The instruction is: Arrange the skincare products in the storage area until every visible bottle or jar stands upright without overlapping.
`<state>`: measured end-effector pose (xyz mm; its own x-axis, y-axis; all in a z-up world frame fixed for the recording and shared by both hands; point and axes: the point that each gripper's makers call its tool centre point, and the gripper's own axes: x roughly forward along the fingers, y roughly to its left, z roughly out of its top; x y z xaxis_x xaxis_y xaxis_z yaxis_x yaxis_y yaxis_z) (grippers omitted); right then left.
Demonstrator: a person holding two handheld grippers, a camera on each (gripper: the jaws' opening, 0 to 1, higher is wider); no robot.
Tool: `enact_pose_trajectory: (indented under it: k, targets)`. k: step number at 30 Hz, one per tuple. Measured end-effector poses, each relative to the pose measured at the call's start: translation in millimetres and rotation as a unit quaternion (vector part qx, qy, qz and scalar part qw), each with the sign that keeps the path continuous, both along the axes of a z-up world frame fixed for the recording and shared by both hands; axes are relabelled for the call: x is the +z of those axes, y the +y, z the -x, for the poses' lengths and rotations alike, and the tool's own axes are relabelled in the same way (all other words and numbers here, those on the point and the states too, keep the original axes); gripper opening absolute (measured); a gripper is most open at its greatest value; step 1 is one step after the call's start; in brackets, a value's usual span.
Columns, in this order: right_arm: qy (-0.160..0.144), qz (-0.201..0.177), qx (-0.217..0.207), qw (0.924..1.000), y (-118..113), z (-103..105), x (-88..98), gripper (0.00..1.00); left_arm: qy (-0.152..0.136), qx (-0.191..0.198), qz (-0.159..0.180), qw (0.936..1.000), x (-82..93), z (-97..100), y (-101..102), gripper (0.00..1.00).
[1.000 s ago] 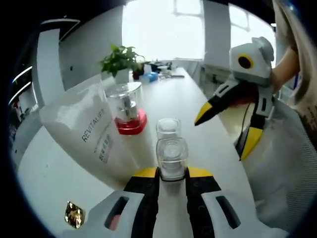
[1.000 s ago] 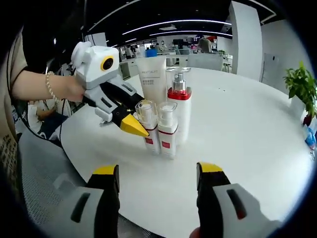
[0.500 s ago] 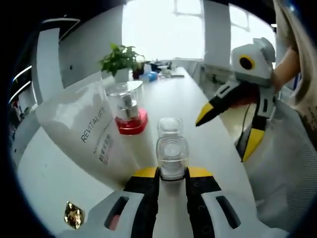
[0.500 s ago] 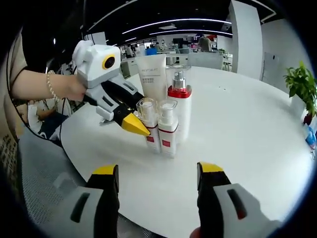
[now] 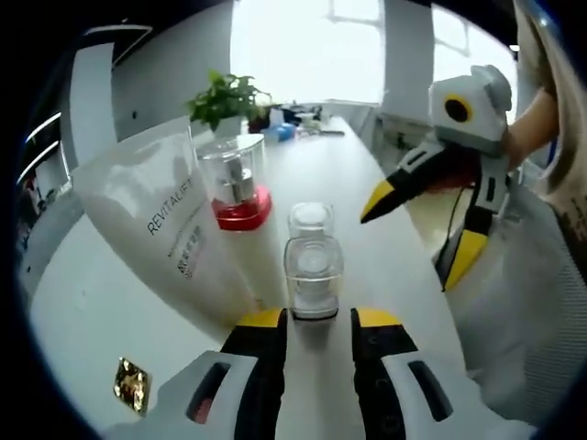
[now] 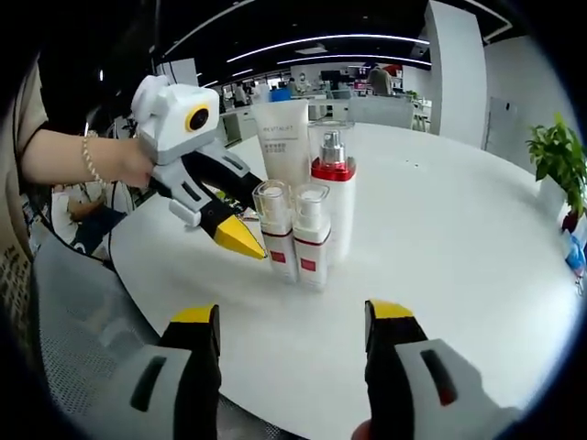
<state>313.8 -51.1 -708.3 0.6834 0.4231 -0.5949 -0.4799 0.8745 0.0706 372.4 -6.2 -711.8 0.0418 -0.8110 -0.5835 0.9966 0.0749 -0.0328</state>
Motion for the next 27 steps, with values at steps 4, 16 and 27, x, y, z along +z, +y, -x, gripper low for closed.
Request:
enact_pose_trajectory:
  k: [4, 16, 27]
  targets:
    - [0.000, 0.002, 0.004, 1.0000, 1, 0, -0.7, 0.64, 0.005, 0.011, -0.006, 0.9999, -0.8, 4.6, 6, 0.31]
    - [-0.006, 0.003, 0.014, 0.9999, 4, -1, 0.7, 0.65, 0.024, 0.091, 0.000, 0.9956, 5.1, 15.4, 38, 0.45]
    - [-0.009, -0.010, 0.015, 0.9998, 7, 0, 6.6, 0.71, 0.041, 0.168, -0.007, 0.9850, 6.2, 23.0, 70, 0.62]
